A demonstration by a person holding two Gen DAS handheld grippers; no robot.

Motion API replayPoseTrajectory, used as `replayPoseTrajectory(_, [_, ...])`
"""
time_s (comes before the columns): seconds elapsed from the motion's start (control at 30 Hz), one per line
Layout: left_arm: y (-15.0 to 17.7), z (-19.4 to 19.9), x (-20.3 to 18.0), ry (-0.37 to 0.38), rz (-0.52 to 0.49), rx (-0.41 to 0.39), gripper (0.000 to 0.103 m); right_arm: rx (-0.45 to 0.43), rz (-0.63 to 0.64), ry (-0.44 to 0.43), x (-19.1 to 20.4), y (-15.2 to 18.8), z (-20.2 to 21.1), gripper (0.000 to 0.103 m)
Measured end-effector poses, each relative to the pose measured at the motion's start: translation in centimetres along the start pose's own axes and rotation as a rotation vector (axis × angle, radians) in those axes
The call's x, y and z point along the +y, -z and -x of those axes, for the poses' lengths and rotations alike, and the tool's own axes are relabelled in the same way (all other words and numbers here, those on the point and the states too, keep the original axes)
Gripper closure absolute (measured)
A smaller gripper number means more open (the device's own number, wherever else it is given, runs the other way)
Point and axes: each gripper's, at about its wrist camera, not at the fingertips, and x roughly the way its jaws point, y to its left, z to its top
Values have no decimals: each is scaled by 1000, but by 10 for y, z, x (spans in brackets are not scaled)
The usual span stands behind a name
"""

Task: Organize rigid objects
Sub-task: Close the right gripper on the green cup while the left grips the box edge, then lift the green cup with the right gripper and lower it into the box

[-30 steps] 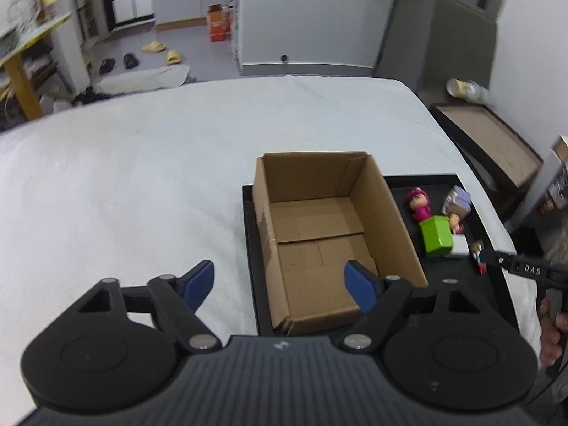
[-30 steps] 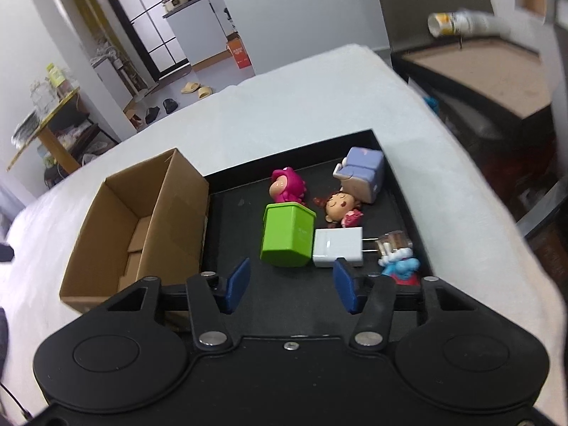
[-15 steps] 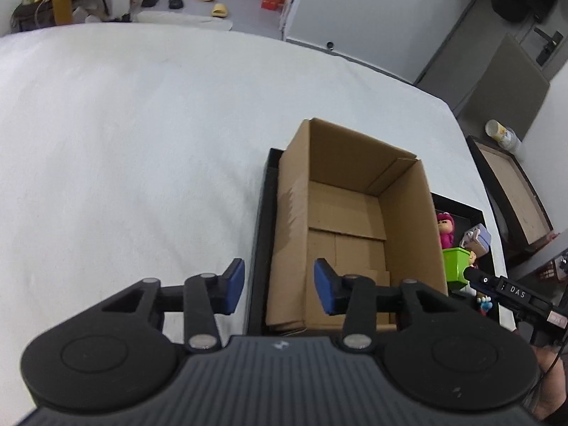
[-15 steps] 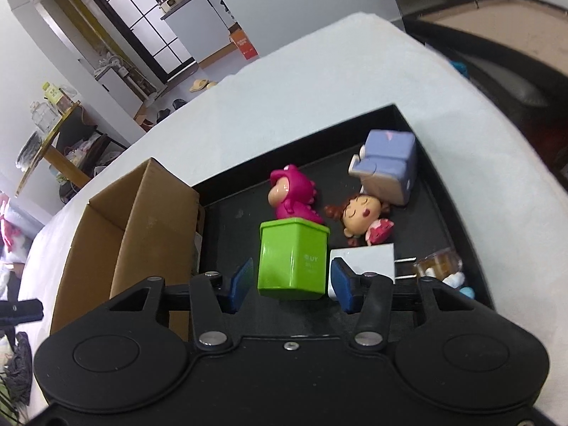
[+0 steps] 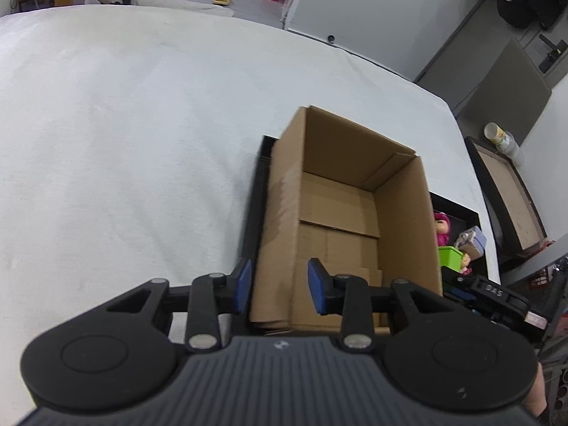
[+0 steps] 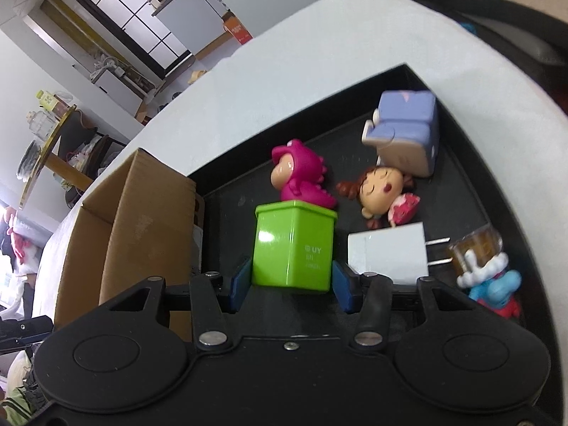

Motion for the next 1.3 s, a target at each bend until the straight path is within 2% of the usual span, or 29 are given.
replayPoseTrajectory(0.1, [2,-5,-4,-7,-10,15,70,2,-27,-12,-4,1,2,57])
replayPoseTrajectory(0.33, [5,-13,-7,-10,-15,23,88,-24,-20,-35,2,-1,21,57])
replayPoseTrajectory(0.5, [4,-13,-6,-11,-8,14,91,-21,-6,-36,14,-2,30,57])
replayPoseTrajectory(0.8, [1,-15,-6,-4,3,5,92,-49,39,-30,58,-13,39,57])
replayPoseTrajectory(0.97, [2,-18,-4,2,-19,-9,92,-51,83,-12,74,-16,41,57])
replayPoseTrajectory(1.3, [-1,-21,3,41,3,-8,92,-57,159,3,106,-16,48,57])
